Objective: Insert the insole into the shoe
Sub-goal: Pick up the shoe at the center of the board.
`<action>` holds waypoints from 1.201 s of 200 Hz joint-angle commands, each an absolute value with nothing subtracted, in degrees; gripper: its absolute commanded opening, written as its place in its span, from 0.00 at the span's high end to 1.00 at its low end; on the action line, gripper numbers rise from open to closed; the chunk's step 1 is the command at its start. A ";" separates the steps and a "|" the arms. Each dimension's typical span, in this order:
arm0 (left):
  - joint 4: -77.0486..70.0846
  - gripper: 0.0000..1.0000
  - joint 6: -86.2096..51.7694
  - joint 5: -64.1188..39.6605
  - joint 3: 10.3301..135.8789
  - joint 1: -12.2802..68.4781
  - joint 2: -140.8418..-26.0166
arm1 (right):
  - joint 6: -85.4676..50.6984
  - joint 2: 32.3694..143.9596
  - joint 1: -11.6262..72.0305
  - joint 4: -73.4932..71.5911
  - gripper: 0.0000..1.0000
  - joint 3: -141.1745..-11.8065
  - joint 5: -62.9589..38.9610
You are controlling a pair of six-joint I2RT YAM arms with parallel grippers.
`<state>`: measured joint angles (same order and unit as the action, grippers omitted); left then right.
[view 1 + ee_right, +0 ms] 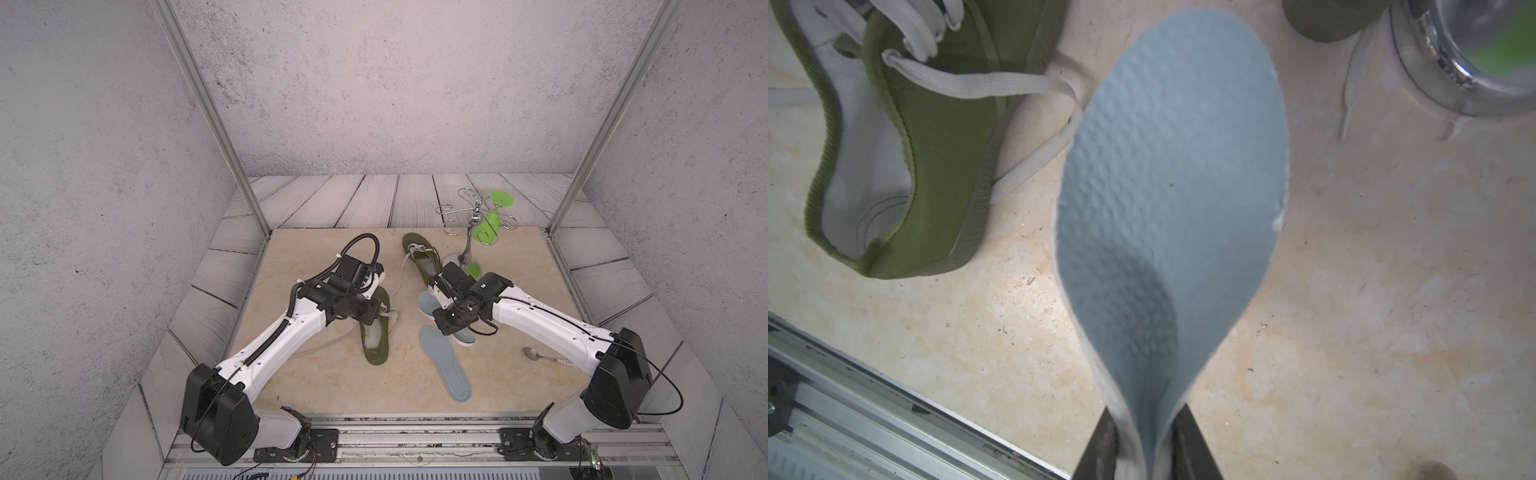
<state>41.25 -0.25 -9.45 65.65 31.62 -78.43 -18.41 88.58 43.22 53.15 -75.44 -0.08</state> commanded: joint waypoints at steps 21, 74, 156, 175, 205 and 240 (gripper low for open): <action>44.81 0.85 17.66 -5.37 63.91 32.17 -80.33 | -16.16 85.78 41.37 54.33 0.78 -74.97 -1.63; 38.32 0.76 28.21 -5.78 58.65 32.17 -80.55 | -14.69 85.76 39.39 54.66 0.78 -75.41 -2.64; 33.62 0.70 32.69 -2.90 58.30 32.17 -85.51 | -14.24 85.78 37.98 55.28 0.78 -75.85 -2.90; 33.05 0.70 33.31 -2.69 58.38 32.17 -86.59 | -14.24 85.70 37.72 55.46 0.78 -75.76 -2.90; 31.58 0.71 33.29 -0.28 58.56 32.17 -87.24 | -14.32 85.71 37.45 55.81 0.78 -75.70 -3.08; 30.39 0.71 33.00 0.37 58.81 32.17 -87.87 | -14.68 86.04 37.36 55.72 0.78 -75.85 -3.53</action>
<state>31.88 31.97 -0.82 58.11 32.01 -87.37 -14.70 88.33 37.63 54.46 -75.29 -2.92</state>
